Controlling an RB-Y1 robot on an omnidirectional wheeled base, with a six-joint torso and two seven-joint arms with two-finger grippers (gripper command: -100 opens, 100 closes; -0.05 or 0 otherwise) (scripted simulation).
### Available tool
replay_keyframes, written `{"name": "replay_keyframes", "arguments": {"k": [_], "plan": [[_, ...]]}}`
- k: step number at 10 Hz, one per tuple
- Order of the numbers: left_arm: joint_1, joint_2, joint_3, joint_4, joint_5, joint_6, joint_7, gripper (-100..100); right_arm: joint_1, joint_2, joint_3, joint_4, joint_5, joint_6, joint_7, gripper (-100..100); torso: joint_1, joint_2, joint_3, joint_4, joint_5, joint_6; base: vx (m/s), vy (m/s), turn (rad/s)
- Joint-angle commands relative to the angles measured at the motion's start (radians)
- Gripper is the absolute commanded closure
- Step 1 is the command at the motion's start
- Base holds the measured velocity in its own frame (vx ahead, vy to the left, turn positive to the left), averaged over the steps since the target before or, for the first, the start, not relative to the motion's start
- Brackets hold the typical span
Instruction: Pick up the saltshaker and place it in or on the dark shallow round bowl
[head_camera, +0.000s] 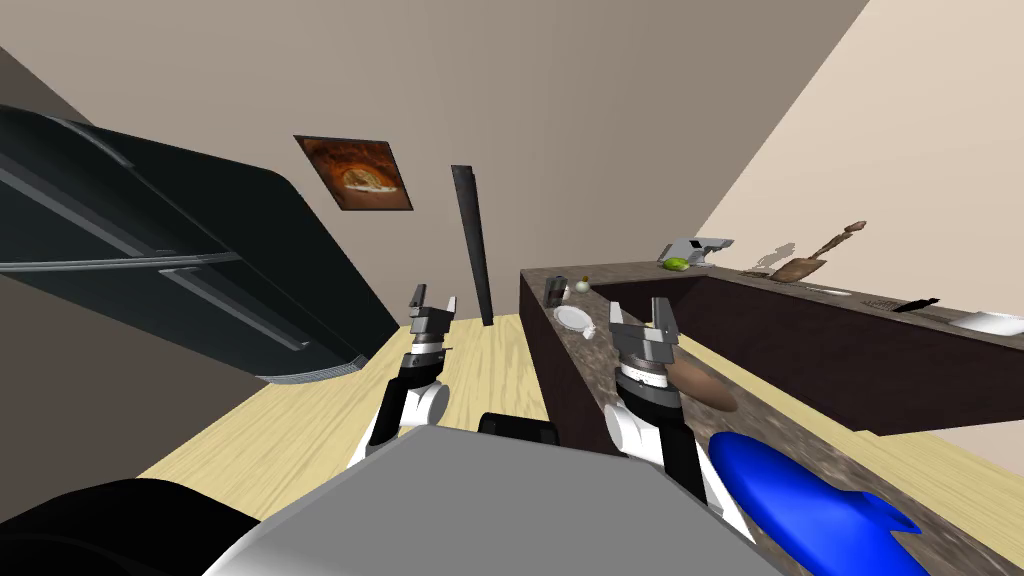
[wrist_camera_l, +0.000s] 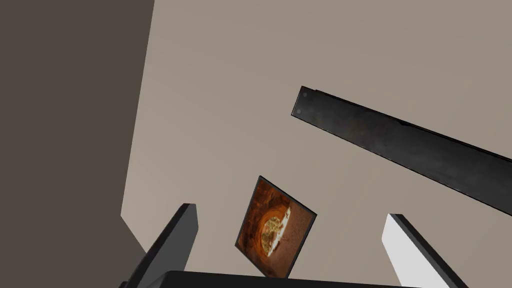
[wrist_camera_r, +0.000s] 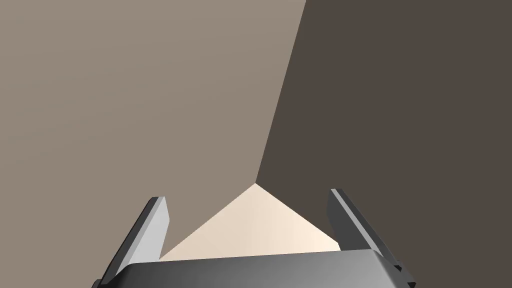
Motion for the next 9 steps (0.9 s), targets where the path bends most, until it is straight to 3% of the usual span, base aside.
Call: {"name": "replay_keyframes", "arguments": {"k": [1, 6, 7, 9], "plan": [[0.0, 0.0, 0.0, 0.0, 0.0, 0.0, 0.0, 0, -0.003, -0.032, -0.009, 0.006, -0.024, 0.033, -0.027, -100, 0.0, 0.0, 0.0, 0.0, 0.0, 0.0, 0.012, 0.033, -0.048], [0.0, 0.0, 0.0, 0.0, 0.0, 0.0, 0.0, 0, -0.015, -0.094, -0.043, 0.025, -0.111, 0.15, -0.125, -100, 0.002, -0.002, -0.001, 0.0, 0.001, 0.0, 0.026, 0.046, -0.048], [0.0, 0.0, 0.0, 0.0, 0.0, 0.0, 0.0, 0, -0.015, -0.094, -0.043, 0.025, -0.111, 0.15, -0.125, -100, 0.002, -0.002, -0.001, 0.0, 0.0, 0.0, 0.018, 0.026, -0.031], [0.0, 0.0, 0.0, 0.0, 0.0, 0.0, 0.0, 0, -0.024, -0.127, -0.066, 0.036, -0.175, 0.216, -0.189, -100, 0.002, -0.001, -0.001, 0.0, 0.0, 0.0, 0.021, 0.041, -0.075]]}}
